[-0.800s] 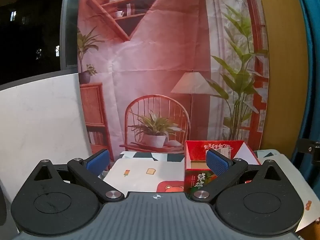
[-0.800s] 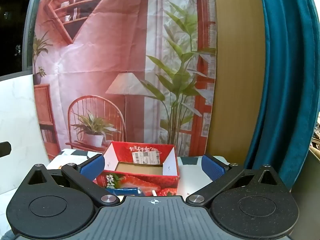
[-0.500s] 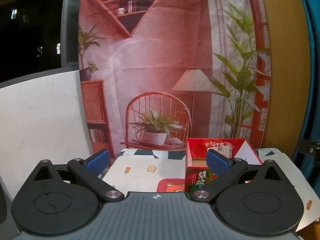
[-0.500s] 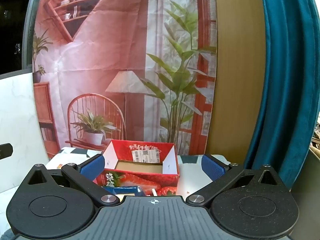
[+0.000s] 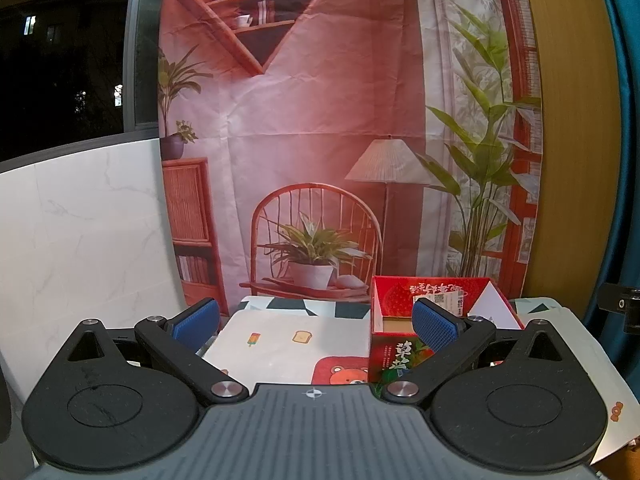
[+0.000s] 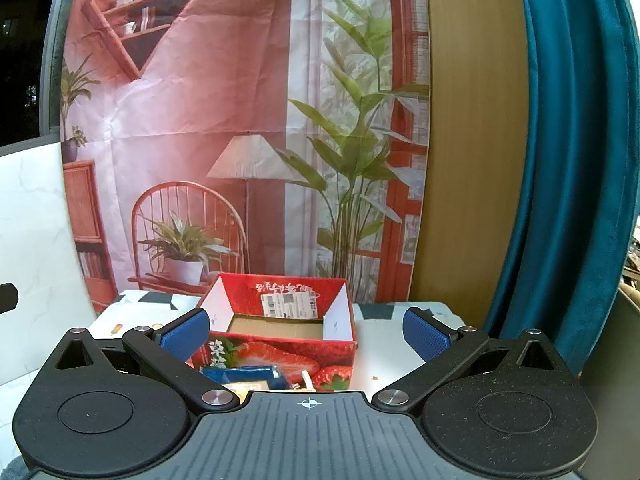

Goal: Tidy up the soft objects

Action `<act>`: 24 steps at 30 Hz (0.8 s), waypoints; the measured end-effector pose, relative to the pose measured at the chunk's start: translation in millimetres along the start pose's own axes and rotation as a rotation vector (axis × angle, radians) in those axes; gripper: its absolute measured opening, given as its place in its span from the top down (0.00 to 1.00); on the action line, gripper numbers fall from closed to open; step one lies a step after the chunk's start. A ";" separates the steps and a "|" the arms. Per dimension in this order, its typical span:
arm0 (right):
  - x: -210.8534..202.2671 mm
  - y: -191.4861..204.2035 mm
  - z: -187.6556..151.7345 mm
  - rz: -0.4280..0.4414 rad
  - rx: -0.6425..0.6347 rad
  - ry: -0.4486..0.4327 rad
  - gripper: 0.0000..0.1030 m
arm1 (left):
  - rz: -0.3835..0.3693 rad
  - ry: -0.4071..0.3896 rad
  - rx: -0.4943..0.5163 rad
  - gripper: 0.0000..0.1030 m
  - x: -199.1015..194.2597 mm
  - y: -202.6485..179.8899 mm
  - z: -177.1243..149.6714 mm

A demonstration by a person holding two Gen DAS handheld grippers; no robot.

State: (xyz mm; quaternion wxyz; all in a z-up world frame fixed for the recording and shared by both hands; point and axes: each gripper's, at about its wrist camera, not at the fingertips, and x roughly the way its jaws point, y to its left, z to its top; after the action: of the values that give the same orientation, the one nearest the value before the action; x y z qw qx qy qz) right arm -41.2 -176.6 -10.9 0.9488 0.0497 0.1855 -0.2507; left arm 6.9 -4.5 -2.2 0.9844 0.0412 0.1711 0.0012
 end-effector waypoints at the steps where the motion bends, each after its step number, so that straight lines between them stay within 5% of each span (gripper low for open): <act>1: -0.1 -0.3 0.2 0.000 0.000 0.000 0.00 | 0.000 0.001 0.000 0.00 0.2 -0.5 -0.1; 24: 4.3 -1.8 -3.0 0.002 0.003 0.001 0.00 | -0.018 0.009 -0.010 0.00 0.8 0.8 -0.8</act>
State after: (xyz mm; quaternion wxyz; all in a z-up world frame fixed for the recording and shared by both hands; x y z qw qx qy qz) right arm -39.7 -179.6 -15.3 0.9489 0.0515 0.1856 -0.2499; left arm 7.3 -3.6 -3.1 0.9838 0.0347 0.1760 -0.0068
